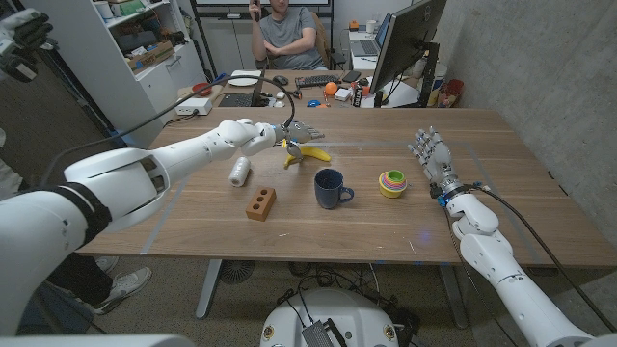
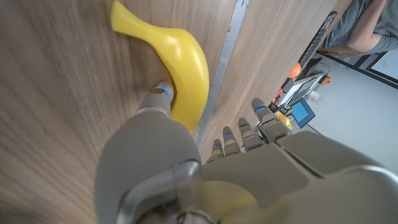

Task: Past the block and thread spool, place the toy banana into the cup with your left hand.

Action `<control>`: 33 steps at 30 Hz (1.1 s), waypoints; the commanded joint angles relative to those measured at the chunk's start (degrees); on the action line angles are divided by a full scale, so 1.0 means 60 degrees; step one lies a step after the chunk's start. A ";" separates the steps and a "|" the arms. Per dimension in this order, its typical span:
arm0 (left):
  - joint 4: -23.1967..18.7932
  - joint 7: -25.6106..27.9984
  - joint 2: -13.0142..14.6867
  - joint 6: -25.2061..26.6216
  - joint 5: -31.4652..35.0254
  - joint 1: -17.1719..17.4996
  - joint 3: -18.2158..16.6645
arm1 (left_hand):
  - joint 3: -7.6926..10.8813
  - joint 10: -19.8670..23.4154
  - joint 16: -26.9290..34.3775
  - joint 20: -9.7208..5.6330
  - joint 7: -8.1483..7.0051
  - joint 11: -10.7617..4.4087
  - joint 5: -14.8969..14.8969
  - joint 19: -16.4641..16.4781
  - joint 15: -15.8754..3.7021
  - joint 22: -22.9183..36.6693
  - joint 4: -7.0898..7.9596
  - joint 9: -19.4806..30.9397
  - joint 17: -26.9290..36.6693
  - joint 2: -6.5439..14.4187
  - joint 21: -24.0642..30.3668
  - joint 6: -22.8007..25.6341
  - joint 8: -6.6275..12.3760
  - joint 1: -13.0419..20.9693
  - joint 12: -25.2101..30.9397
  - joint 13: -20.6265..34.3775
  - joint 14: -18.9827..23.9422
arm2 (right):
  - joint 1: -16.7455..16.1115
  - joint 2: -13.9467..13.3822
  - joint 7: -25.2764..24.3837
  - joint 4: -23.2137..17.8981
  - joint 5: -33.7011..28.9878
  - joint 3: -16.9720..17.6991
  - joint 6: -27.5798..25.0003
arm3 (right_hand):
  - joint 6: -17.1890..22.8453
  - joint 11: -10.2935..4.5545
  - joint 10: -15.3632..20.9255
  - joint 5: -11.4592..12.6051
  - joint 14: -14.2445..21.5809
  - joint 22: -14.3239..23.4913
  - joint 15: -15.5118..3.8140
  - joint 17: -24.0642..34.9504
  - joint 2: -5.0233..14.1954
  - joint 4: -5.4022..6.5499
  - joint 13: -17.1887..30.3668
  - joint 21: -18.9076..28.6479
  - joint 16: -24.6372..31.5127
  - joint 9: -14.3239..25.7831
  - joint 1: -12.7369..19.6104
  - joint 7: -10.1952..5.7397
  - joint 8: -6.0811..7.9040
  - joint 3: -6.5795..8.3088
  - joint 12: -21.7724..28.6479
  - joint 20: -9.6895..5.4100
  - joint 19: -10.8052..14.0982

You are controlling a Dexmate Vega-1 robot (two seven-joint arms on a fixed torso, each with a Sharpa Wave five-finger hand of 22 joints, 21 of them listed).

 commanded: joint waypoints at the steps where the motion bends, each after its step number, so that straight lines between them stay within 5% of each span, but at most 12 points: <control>1: 0.0310 -0.0083 -0.0156 0.0052 -0.0227 -0.0217 0.0358 | -0.0125 0.0857 0.0169 0.0093 -0.0084 -0.0183 -0.0115 0.0240 -0.0222 0.0029 0.0146 0.0067 0.0090 0.0258 0.0042 0.0870 0.0276 0.0242 0.0251 0.0086 0.0671 | 0.0107 0.0058 0.0056 0.0120 -0.0066 -0.0012 0.0104 | 0.0071 0.0003 0.0059 0.0053 0.0043 0.0032 0.0016 0.0005 0.0092 0.0004 0.0021 0.0085 0.0070 0.0039 0.0128 0.0001 0.0024 -0.0050 0.0033 -0.0111 0.0083; 6: 0.0491 -0.0235 -0.0226 -0.0143 -0.0470 -0.0306 0.0380 | -0.0152 0.2551 0.0499 -0.0290 -0.0142 -0.0369 -0.0396 0.1293 -0.0824 0.0077 0.0304 0.0117 0.0222 0.0984 0.0346 0.2753 0.0591 0.0612 0.0705 0.0211 0.2113 | 0.0219 0.0110 0.0119 0.0288 -0.0089 -0.0064 0.0142 | 0.0079 -0.0021 0.0059 0.0056 0.0053 0.0031 -0.0008 0.0005 0.0102 0.0003 0.0021 0.0085 0.0072 0.0039 0.0135 -0.0011 0.0026 -0.0049 0.0032 -0.0123 0.0092; 12: 0.1064 -0.0366 -0.0536 -0.0308 -0.0723 -0.0441 0.0490 | -0.0040 0.3430 0.0808 -0.0710 -0.0004 -0.0259 -0.0698 0.3213 -0.0986 0.0139 0.0129 0.0112 0.0364 0.1422 0.1073 0.3395 0.0479 0.1250 0.0898 0.0370 0.3309 | 0.0290 0.0177 0.0236 0.0427 -0.0038 -0.0056 0.0235 | 0.0082 -0.0029 0.0058 0.0059 0.0067 0.0030 -0.0004 0.0005 0.0112 0.0003 0.0021 0.0084 0.0075 0.0039 0.0141 -0.0035 0.0025 -0.0049 0.0030 -0.0123 0.0096; 25: 0.2107 0.0089 -0.1125 -0.0306 -0.1338 -0.0604 0.0768 | -0.0058 0.4492 0.1332 -0.2006 0.0369 -0.0188 -0.1343 0.6583 -0.1848 0.0217 0.0057 0.0135 0.0339 0.1631 0.2662 0.4065 0.0225 0.1821 0.0849 0.0348 0.5903 | 0.0265 0.0152 0.0185 0.0384 -0.0094 -0.0033 0.0209 | 0.0095 -0.0033 0.0060 0.0063 0.0097 0.0027 -0.0001 0.0004 0.0117 -0.0004 0.0021 0.0083 0.0080 0.0039 0.0158 -0.0048 0.0026 -0.0052 0.0029 -0.0113 0.0111; 29: 0.2285 -0.0058 -0.1221 -0.0392 -0.1706 -0.0631 0.0732 | 0.0109 0.6442 0.1715 -0.2416 0.0771 -0.0265 -0.1638 0.7888 -0.2131 0.0235 0.0332 0.0160 0.0347 0.2064 0.3639 0.5903 0.0585 0.1858 0.1297 0.0404 0.8160 | 0.0264 0.0134 0.0159 0.0388 -0.0152 -0.0031 0.0253 | 0.0100 -0.0035 0.0061 0.0064 0.0096 0.0027 0.0002 0.0004 0.0114 -0.0008 0.0021 0.0082 0.0077 0.0039 0.0163 -0.0042 0.0027 -0.0056 0.0028 -0.0109 0.0115; 33: 0.1705 0.0051 -0.0903 -0.0082 -0.1719 -0.0503 0.0700 | 0.0235 0.6885 0.1731 -0.2532 0.0875 -0.0305 -0.1721 0.8287 -0.2138 0.0196 0.0400 0.0157 0.0369 0.2083 0.3928 0.6484 0.0654 0.1874 0.1357 0.0407 0.8626 | 0.0264 0.0153 0.0141 0.0405 -0.0124 0.0000 0.0273 | 0.0102 -0.0039 0.0059 0.0065 0.0091 0.0026 -0.0004 0.0003 0.0114 -0.0010 0.0021 0.0081 0.0073 0.0039 0.0168 -0.0047 0.0026 -0.0058 0.0027 -0.0116 0.0116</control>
